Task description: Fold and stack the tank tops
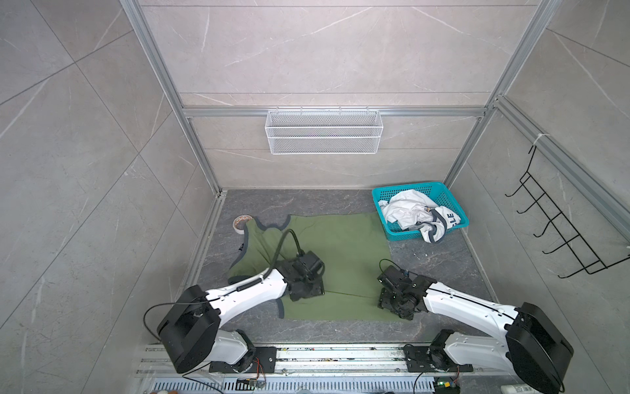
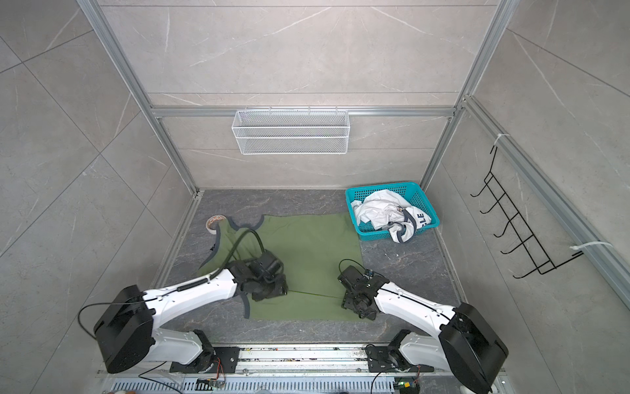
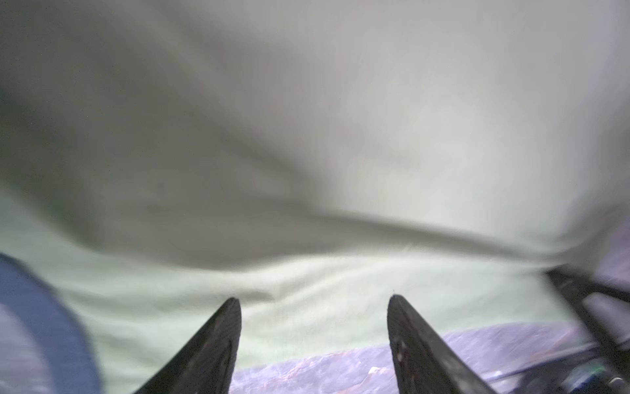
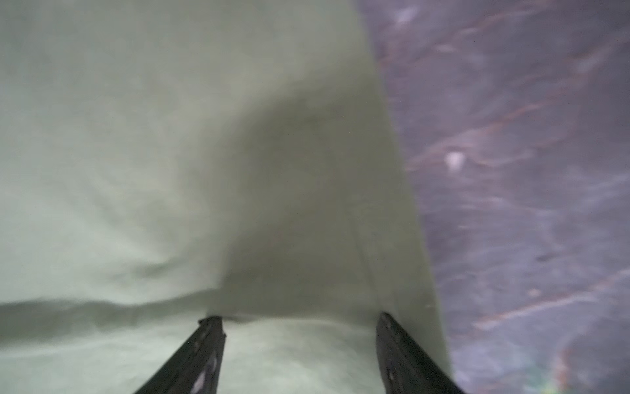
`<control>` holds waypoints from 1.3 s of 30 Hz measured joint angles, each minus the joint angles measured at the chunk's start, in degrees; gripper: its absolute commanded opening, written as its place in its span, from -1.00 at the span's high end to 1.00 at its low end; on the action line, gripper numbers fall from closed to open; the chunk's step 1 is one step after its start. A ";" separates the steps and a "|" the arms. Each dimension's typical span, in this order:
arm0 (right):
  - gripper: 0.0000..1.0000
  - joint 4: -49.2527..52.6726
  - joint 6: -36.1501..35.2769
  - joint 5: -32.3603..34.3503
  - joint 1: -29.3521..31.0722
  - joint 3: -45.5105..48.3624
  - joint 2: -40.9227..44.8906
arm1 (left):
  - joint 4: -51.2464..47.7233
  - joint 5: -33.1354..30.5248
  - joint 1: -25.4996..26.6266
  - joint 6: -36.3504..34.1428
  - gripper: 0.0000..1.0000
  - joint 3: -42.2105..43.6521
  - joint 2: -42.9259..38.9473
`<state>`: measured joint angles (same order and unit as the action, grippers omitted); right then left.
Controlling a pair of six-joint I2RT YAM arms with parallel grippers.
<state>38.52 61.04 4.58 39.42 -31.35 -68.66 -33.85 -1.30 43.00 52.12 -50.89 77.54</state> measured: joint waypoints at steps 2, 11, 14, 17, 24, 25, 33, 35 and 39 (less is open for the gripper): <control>-0.45 0.74 0.59 -0.07 -1.62 0.68 1.27 | -0.79 -0.39 -8.02 -2.60 -0.40 -4.52 -1.31; -0.46 1.25 3.78 -0.70 -5.68 2.91 5.81 | -0.11 -2.36 -33.48 -8.68 -0.35 -17.79 11.21; -0.48 1.88 4.98 -0.92 -6.86 3.74 7.74 | 1.55 -0.55 -38.82 -9.38 -0.35 -18.58 18.47; -0.49 2.49 5.68 -0.92 -7.41 4.22 8.90 | 3.48 1.09 -41.05 -10.51 -0.35 -20.68 24.55; -0.49 2.78 5.88 -0.94 -7.69 4.48 9.33 | 10.62 5.44 -40.24 -13.62 -0.35 -27.19 31.87; -0.49 2.78 5.88 -0.96 -7.69 4.48 9.33 | 11.28 5.46 -40.17 -14.08 -0.35 -28.39 32.72; -0.49 2.45 5.86 -1.14 -7.98 4.52 8.98 | 11.43 3.41 -41.77 -15.37 -0.36 -31.82 37.33; -0.49 2.43 5.86 -1.16 -8.07 4.52 8.87 | 11.32 2.93 -42.53 -15.56 -0.36 -31.82 38.34; -0.49 2.38 5.86 -1.18 -8.22 4.50 8.76 | 11.37 2.69 -44.81 -16.65 -0.38 -31.85 40.54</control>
<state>40.91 66.89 3.40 31.20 -26.85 -59.90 -22.48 1.39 -1.80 35.46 -82.74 118.08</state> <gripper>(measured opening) 0.746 0.683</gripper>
